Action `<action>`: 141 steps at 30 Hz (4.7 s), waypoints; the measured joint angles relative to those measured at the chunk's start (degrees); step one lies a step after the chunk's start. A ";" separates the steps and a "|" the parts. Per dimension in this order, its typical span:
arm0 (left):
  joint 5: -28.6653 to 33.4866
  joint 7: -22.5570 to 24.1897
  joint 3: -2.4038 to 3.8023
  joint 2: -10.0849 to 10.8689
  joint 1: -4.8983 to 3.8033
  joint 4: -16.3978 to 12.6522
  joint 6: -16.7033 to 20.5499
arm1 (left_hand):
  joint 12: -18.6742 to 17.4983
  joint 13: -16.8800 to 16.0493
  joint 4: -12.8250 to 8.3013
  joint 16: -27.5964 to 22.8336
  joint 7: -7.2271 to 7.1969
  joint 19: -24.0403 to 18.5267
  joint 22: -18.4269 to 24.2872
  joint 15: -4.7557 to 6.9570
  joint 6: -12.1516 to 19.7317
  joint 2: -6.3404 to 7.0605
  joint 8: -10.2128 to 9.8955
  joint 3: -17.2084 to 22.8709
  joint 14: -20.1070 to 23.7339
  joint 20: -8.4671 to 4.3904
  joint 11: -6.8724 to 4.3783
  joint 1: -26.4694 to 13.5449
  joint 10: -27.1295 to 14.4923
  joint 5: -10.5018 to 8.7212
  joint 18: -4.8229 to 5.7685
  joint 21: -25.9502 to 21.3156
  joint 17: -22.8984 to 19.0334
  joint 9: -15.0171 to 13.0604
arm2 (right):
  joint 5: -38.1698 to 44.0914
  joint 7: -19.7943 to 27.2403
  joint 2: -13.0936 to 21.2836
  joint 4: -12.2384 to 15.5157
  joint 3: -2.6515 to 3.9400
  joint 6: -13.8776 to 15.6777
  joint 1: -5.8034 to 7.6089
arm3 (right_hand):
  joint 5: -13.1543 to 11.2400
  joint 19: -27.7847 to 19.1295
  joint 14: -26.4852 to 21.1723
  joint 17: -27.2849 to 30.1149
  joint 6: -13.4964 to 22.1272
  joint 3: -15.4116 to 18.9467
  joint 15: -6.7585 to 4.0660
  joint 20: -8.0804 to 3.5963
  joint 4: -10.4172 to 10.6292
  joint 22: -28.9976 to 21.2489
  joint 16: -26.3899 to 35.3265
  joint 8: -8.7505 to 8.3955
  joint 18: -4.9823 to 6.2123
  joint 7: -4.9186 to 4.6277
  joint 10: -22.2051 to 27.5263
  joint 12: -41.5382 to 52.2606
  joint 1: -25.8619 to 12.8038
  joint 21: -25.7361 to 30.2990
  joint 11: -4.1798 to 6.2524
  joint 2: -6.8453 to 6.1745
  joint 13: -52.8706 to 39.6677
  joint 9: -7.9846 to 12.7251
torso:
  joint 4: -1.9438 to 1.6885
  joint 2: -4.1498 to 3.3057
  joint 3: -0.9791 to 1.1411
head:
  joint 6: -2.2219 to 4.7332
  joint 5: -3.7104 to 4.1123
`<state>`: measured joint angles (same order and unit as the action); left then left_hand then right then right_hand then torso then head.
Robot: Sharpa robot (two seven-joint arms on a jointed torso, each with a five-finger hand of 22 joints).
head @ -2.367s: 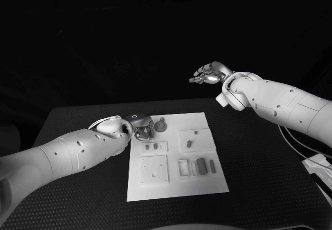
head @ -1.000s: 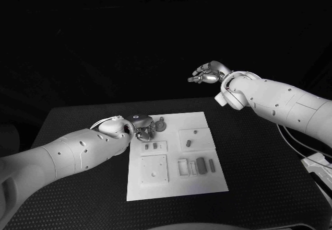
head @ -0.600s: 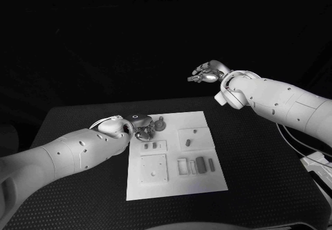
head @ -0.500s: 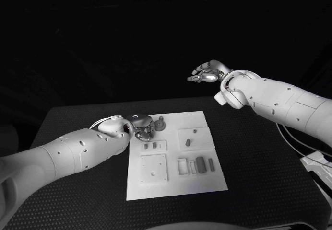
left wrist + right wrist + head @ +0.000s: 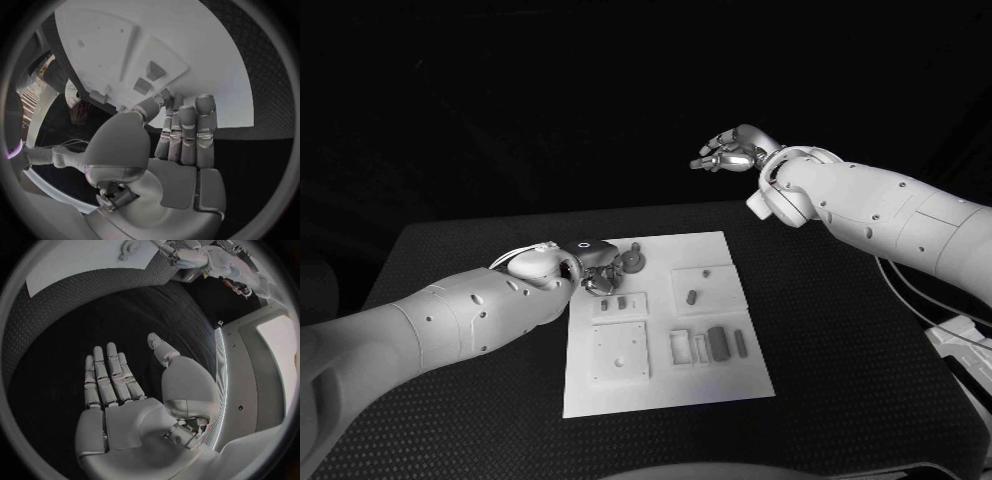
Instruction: Assemble the parts on the task board
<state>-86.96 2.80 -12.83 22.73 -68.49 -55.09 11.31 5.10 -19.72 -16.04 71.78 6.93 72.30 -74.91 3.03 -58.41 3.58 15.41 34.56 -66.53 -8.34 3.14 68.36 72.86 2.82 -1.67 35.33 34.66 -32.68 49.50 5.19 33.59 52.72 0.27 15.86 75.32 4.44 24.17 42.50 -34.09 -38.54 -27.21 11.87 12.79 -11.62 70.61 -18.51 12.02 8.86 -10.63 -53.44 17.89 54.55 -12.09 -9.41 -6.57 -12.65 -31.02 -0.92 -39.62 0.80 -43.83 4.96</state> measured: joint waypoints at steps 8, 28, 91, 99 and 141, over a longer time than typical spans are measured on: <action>0.11 0.08 -0.07 0.12 0.11 -0.14 0.64 | -0.36 0.00 0.00 0.06 -0.04 -0.05 0.00 0.00 0.21 0.00 0.16 0.00 0.00 -0.04 -0.07 0.00 -0.08 0.00 0.00 0.00 -0.06 0.08 | 0.00 0.00 0.02 0.00 0.00 0.00 0.00 | 0.00 0.00 0.00 0.01 0.00 0.00 0.00 0.00 0.00 0.01 0.00 0.00 0.00 0.00 0.00 0.00 0.00 0.00 0.00 0.00 0.00 0.05 | -0.08 0.00 -0.01 | -0.05 0.14; 1.45 0.08 -0.31 0.51 0.48 0.06 0.40 | -0.93 -0.23 1.16 0.10 1.32 -0.87 0.01 -0.98 11.81 2.74 -5.28 -1.15 1.87 0.32 1.16 -1.70 -3.15 0.02 -0.08 -0.50 -0.44 2.74 | -0.03 0.01 0.08 -0.05 -0.01 0.00 0.00 | 0.00 0.00 0.00 0.01 0.21 0.16 0.00 0.00 0.16 0.06 0.00 0.00 0.00 0.21 0.00 0.00 0.00 0.22 0.00 0.00 0.09 0.04 | -0.05 0.00 0.02 | -0.10 0.12; 49.93 5.91 7.61 19.35 -0.72 -15.25 1.49 | 0.32 1.00 2.58 -30.61 2.68 -15.78 15.77 -7.43 12.68 2.14 -1.21 -4.95 14.22 7.11 4.11 -9.25 -8.36 0.01 -2.75 -25.11 -9.72 1.11 | 39.73 -5.83 10.26 18.24 -7.23 -3.93 -8.09 | 0.00 32.04 27.35 -11.55 -10.63 -7.52 -11.76 -4.40 -4.18 1.93 -15.15 3.12 5.40 0.18 -11.88 -9.07 9.71 -4.79 2.88 1.27 2.37 1.03 | -0.26 2.06 -1.46 | 2.21 0.36; 53.04 6.44 7.61 19.04 -0.71 -15.23 1.44 | -0.17 1.24 2.58 -31.19 2.88 -15.78 15.95 -7.43 12.47 1.92 -1.21 -4.96 14.23 7.11 4.12 -9.48 -8.36 0.01 -2.67 -25.35 -9.29 1.22 | 41.59 -6.18 7.80 14.86 -7.77 -2.47 -9.98 | 0.00 32.04 26.97 -11.85 -9.90 -7.68 -11.39 -4.40 -4.35 2.09 -15.15 2.78 5.40 -0.12 -11.35 -10.94 9.49 -4.67 2.34 1.05 3.29 1.78 | -0.44 2.06 -1.43 | 1.93 0.01; 55.91 6.62 7.60 19.05 -0.68 -15.20 -0.17 | -0.76 1.71 2.43 -32.57 3.49 -15.99 16.31 -7.64 13.08 1.69 -1.22 -5.12 14.44 7.31 4.33 -9.70 -8.58 0.01 -1.86 -26.23 -7.97 1.56 | 44.12 -6.67 4.44 10.40 -8.31 0.40 -12.09 | 0.00 32.03 26.44 -12.60 -13.00 -8.07 -11.47 -4.39 -4.74 3.49 -15.74 4.11 5.40 1.29 -14.45 -11.98 10.97 -3.51 3.18 3.81 3.48 1.92 | -0.75 1.92 -1.28 | 0.74 -0.68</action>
<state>-31.05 9.41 -5.23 41.78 -69.17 -70.29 11.13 4.34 -18.00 -13.62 39.21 10.42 56.31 -58.60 -4.61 -45.33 5.27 14.19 29.44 -52.09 -1.02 7.48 58.65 64.28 2.83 -3.53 9.11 26.68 -31.11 93.63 -1.48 38.03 63.12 -8.04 16.26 63.23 4.44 56.20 68.94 -46.69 -51.55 -35.28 0.41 8.39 -16.36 74.11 -34.26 16.13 14.26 -9.34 -67.90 5.91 65.52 -15.60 -6.23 -2.76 -9.17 -29.11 -1.67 -37.70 -0.48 -43.09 4.28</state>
